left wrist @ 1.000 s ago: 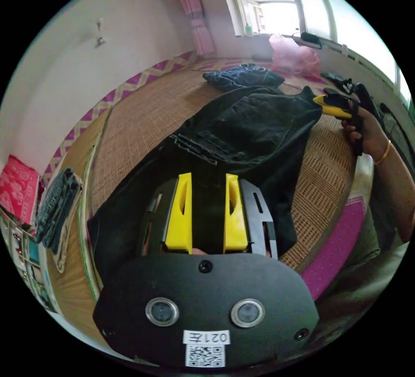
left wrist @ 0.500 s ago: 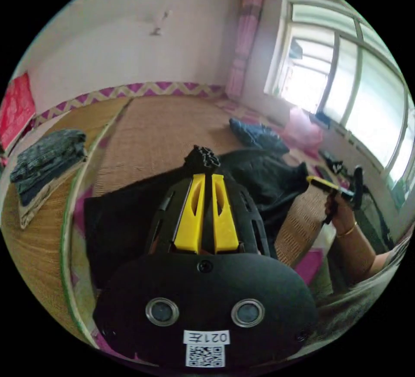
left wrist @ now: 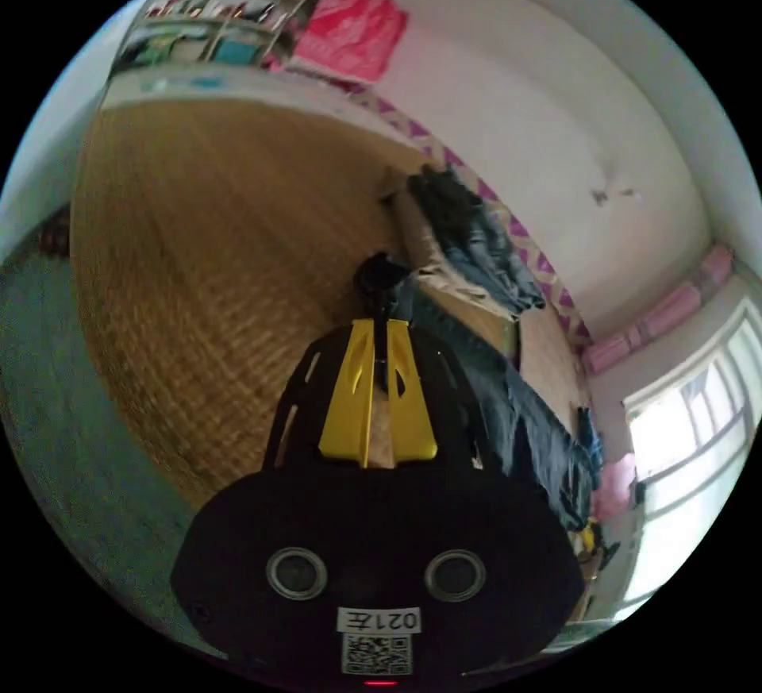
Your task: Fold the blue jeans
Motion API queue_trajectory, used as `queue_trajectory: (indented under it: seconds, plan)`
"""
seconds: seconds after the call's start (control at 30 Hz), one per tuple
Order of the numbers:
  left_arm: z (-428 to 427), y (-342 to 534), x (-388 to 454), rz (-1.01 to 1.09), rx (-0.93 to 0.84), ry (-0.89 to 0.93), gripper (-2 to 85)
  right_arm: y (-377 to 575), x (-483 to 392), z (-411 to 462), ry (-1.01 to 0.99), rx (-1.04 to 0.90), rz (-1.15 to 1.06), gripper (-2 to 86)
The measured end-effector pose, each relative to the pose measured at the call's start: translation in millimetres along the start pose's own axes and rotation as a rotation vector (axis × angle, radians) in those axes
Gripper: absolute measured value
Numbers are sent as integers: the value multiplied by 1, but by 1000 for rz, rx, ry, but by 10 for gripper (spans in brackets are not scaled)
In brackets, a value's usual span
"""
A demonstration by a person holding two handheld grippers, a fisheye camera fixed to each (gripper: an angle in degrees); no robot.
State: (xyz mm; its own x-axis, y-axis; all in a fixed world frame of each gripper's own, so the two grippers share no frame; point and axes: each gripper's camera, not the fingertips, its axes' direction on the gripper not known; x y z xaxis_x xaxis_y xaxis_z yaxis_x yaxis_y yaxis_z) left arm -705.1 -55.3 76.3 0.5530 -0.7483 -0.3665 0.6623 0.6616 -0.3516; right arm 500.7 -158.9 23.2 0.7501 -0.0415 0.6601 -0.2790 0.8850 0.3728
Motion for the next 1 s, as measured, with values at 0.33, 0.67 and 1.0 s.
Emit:
queue_trajectory:
  seconds: [0.33, 0.67, 1.0]
  plan:
    - [-5, -59, -47, -38, -7, 108, -9, -17, 73, -13, -383, 41, 431, -4]
    - [16, -84, 33, 156, -88, 218, -8, -96, 37, -108, -314, 87, 242, -8]
    - [63, -48, 35, 132, -209, 132, -1, -25, 98, -132, -211, 126, 282, 15]
